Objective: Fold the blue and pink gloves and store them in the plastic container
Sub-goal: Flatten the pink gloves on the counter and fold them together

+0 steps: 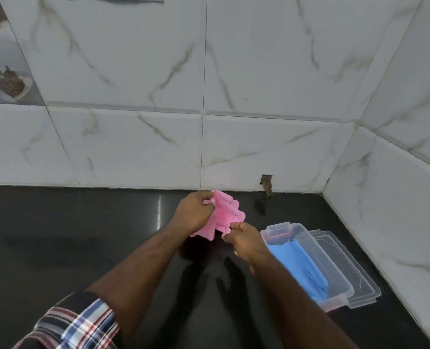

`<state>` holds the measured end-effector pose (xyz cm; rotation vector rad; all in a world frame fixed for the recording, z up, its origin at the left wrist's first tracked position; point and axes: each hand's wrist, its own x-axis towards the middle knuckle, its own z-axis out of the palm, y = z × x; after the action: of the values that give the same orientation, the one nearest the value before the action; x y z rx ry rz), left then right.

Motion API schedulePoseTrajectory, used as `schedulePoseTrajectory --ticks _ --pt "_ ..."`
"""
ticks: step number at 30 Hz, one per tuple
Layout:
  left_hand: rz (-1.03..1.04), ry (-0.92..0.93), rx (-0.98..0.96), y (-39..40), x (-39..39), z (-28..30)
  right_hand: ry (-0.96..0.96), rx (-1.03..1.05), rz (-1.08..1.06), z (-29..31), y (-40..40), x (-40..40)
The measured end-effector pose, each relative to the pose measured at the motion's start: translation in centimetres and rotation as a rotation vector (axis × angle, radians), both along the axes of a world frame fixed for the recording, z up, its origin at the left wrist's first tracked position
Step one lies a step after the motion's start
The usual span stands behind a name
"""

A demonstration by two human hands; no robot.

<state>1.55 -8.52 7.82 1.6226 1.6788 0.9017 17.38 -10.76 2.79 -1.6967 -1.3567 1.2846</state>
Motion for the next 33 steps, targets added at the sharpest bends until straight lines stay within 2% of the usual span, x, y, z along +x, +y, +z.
schedulePoseTrajectory --ticks 6,10,14,21,24,28,33 --pt "0.071 -0.292 0.089 -0.5 -1.0 4.0 -0.056 0.192 0.084 1.5 -0.8 -1.4" --pt "0.087 -0.426 0.066 -1.3 -1.0 4.8 -0.143 0.381 -0.016 2.2 -0.8 -1.9" --pt "0.065 -0.308 0.092 -1.7 -1.3 4.5 -0.178 0.448 0.078 2.7 -0.6 -1.7" --pt "0.021 -0.017 0.149 -2.8 -1.8 4.6 0.033 0.430 0.148 3.8 -1.1 -1.4" --pt "-0.031 0.052 0.132 -3.3 -2.3 4.9 0.075 0.431 0.189 4.5 -1.2 -1.2" --pt "-0.147 0.131 0.148 -4.2 -2.9 5.2 0.018 0.413 0.218 5.2 -1.4 -0.4" --pt "-0.152 0.162 0.092 -5.0 -4.1 4.8 0.032 0.319 0.349 5.9 -2.0 0.2"
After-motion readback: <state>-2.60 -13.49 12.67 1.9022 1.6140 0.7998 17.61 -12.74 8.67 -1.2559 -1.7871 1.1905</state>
